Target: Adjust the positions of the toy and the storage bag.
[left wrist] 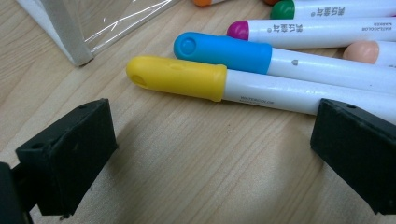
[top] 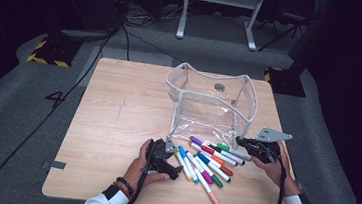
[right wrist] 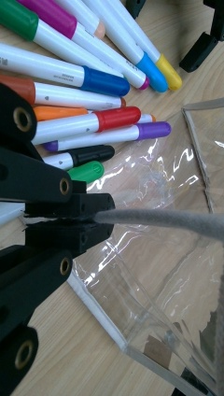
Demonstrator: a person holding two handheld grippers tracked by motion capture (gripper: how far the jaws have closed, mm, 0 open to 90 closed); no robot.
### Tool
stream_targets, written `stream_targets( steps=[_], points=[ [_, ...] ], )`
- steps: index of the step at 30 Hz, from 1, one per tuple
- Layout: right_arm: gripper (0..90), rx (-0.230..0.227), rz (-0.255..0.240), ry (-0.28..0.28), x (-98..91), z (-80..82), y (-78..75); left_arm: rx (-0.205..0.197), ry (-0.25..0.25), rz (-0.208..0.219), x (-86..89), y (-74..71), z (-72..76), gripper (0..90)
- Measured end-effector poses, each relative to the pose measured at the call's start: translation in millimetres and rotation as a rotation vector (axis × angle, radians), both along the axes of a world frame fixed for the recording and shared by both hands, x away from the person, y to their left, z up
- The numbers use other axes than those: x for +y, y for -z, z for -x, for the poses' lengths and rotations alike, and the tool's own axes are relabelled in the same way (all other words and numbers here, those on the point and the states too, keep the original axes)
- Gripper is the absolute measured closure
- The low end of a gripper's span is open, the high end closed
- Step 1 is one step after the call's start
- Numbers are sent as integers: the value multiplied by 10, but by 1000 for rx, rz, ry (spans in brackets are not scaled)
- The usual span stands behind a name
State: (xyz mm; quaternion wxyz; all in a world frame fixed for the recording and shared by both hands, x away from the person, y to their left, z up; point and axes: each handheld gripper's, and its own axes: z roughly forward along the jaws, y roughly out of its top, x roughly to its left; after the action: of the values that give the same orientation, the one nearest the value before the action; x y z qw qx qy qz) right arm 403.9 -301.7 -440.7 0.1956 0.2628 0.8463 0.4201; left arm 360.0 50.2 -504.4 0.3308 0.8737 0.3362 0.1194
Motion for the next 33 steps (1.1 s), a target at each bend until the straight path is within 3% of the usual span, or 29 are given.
stream_targets(
  steps=[4,8,12,15,19,23,26,33],
  points=[
    [855,5,-21,10,-37,-1,13,-4,6,2,36,2,13,3],
    [684,1,-19,33,-59,-12,18,-1,14,2,122,2,42,3],
    [585,54,-24,26,-189,-16,50,1,25,2,218,3,79,3],
    [557,110,-12,-9,-290,19,126,-2,34,2,263,4,122,4],
    [586,148,28,-72,-314,74,230,-1,55,2,328,4,202,4],
    [612,164,51,-115,-219,60,299,-1,70,6,402,7,291,4],
    [635,155,98,-108,-148,37,345,1,79,5,471,7,352,4],
    [684,164,91,-99,-151,-21,379,0,82,3,671,8,416,5]
  ],
)
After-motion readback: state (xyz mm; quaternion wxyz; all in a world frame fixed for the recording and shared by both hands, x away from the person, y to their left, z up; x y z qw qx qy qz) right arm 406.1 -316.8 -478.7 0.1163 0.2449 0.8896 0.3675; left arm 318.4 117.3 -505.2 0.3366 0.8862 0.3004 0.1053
